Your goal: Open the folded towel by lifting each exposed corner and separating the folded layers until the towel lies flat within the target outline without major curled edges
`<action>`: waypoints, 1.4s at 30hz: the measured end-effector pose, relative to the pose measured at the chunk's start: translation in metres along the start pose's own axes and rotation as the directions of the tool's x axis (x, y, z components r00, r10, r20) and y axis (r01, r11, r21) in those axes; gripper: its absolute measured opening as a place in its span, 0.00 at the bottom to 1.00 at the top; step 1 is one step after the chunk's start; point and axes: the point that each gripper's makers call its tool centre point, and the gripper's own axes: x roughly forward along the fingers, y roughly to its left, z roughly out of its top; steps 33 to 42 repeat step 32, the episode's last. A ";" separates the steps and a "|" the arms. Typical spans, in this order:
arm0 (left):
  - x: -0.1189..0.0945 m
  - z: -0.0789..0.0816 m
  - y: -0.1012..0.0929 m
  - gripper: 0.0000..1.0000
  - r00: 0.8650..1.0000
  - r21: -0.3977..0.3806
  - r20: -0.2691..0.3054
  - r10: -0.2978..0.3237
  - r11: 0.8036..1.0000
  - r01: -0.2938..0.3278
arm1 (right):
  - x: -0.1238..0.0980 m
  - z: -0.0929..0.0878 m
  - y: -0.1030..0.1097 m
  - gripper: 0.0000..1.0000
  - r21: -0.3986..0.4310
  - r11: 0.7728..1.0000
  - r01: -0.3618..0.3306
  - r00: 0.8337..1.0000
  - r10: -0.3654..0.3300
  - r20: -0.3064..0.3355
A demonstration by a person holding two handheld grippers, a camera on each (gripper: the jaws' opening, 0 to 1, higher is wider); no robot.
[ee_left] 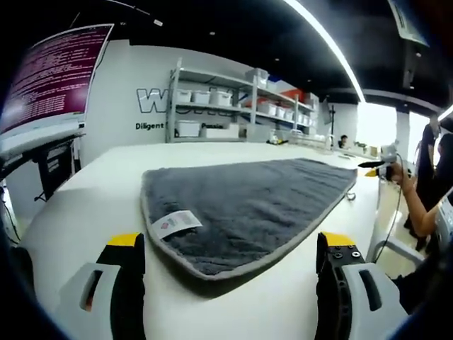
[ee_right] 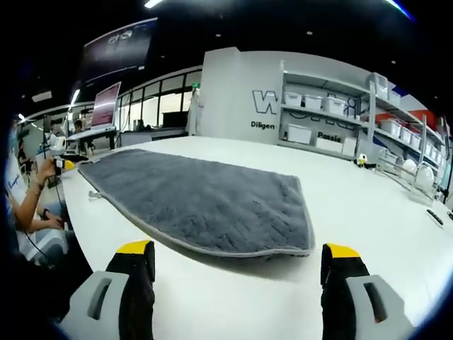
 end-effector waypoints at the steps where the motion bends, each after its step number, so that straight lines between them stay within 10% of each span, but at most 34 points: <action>1: 0.000 0.000 0.000 0.99 1.000 0.001 0.000 0.001 1.000 -0.001 | 0.000 0.000 0.000 0.99 0.003 1.000 0.001 1.000 -0.001 0.002; 42: 0.004 0.012 -0.018 0.99 0.999 0.026 0.007 -0.033 0.999 0.033 | -0.004 0.005 0.002 0.99 -0.007 1.000 -0.005 1.000 0.005 0.007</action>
